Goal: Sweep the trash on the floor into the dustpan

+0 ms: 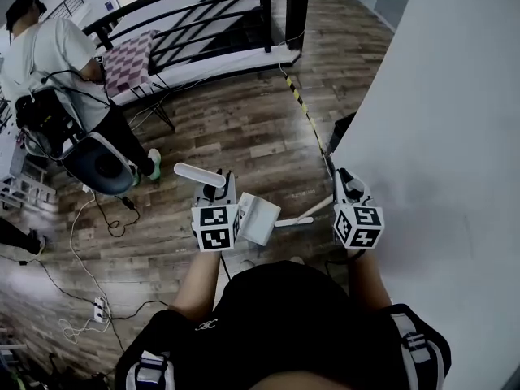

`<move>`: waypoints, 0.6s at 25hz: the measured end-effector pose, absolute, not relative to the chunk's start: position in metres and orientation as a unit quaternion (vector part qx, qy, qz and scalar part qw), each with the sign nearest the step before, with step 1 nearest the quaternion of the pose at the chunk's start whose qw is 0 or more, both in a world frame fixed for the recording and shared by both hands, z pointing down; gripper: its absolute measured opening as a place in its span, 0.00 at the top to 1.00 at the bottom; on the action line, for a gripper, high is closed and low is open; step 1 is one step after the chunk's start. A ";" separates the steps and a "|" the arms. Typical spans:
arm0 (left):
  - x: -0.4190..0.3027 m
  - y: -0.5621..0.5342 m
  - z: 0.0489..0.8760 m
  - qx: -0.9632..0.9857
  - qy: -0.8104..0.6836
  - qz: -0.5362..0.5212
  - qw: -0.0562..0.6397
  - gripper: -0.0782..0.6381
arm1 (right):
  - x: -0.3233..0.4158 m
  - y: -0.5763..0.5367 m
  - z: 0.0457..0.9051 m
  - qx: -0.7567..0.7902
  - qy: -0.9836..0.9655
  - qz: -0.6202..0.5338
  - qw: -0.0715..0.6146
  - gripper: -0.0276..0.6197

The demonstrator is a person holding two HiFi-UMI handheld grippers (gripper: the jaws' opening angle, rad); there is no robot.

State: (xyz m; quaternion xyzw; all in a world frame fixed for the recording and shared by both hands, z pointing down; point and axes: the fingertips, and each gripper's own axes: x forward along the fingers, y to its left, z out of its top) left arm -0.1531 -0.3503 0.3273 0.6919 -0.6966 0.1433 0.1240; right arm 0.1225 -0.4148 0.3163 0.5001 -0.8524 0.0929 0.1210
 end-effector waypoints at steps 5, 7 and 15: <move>-0.136 -0.351 0.324 0.702 -0.687 0.142 0.123 0.77 | 0.128 -0.409 0.312 0.495 -0.856 0.084 0.120 0.89; -0.130 -0.350 0.325 0.706 -0.681 0.145 0.127 0.77 | 0.131 -0.404 0.311 0.494 -0.857 0.083 0.120 0.89; -0.103 -0.350 0.332 0.716 -0.666 0.152 0.144 0.77 | 0.155 -0.396 0.314 0.500 -0.852 0.094 0.122 0.89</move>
